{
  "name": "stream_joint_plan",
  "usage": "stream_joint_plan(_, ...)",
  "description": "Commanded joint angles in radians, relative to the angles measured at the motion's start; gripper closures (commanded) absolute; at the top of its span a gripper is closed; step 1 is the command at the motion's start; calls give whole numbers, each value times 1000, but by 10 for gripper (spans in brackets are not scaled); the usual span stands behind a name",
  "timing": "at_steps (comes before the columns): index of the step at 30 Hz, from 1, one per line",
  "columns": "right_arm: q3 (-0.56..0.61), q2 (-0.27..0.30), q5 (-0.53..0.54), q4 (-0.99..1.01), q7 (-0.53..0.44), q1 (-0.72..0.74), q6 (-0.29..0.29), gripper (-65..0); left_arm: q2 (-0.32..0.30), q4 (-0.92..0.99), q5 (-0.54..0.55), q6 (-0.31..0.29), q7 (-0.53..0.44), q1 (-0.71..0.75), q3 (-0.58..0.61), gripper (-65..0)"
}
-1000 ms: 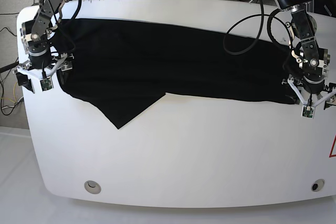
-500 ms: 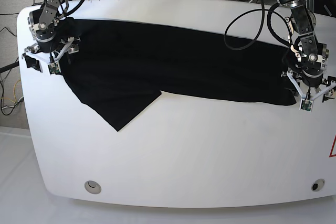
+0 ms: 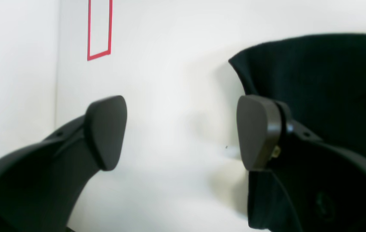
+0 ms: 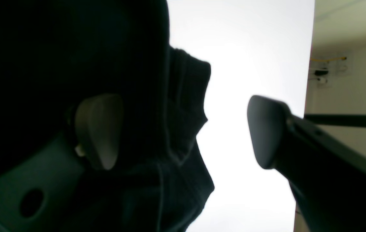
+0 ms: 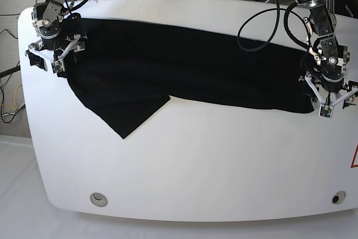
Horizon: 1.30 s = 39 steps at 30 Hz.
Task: Fold the T-shirt properly
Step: 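Move the right gripper down to the folded shirt's side edge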
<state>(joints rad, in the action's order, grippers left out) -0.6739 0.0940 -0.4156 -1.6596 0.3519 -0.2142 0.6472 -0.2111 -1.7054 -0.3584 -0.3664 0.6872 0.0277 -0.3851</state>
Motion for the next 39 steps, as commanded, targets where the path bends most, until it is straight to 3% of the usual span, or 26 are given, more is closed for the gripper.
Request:
stream_joint_plan(1,-2,17,7,-43,-20,25,-8,-571,-15,-17,-4,11,-19,-18,-4,-497)
stream_joint_plan(14,3,13,7,-184,19,109,-5,-571,-15,-18,-4,11,-19,-21,-2,-497)
stream_joint_plan(18,3,13,7,-195,59,164,51,-571,-23,-18,-4,11,-19,-21,-2,-497)
stream_joint_plan(22,3,13,8,-184,89,229,51,-571,-27,-17,-4,11,-19,-21,-2,-497)
stream_joint_plan(29,4,-32,4,-44,146,390,51,-571,-27,-18,-3,11,-19,-21,-2,-497)
stream_joint_plan(39,6,-36,2,223,163,574,51,-571,-27,-23,0,11,-19,-13,-4,-497)
